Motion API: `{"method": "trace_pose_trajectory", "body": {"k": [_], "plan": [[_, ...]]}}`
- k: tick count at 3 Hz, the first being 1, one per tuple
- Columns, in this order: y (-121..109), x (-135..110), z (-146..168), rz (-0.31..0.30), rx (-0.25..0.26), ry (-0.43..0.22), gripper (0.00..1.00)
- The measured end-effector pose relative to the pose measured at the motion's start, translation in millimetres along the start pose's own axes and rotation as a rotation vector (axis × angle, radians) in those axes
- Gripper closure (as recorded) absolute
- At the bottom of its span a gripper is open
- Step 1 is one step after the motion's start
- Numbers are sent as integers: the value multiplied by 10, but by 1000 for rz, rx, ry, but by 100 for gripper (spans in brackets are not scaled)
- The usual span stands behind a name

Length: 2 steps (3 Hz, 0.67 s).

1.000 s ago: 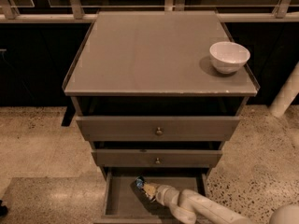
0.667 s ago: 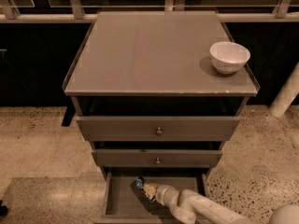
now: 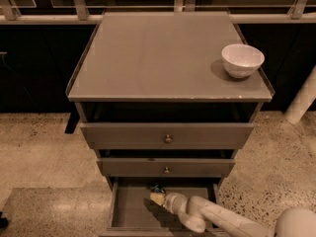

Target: Place redbull can into bottom drawer

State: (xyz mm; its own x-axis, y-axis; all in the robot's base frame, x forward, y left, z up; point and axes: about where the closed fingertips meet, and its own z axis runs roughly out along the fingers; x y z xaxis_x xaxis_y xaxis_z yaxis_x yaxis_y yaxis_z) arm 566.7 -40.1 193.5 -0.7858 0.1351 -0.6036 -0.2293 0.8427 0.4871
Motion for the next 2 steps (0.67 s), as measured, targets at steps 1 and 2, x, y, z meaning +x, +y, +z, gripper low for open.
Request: {"method": "trace_pose_trajectory", "body": {"k": [1,2], "plan": [[4,10,14,-1,0,4,0],[4,10,14,-1,0,4,0]]}}
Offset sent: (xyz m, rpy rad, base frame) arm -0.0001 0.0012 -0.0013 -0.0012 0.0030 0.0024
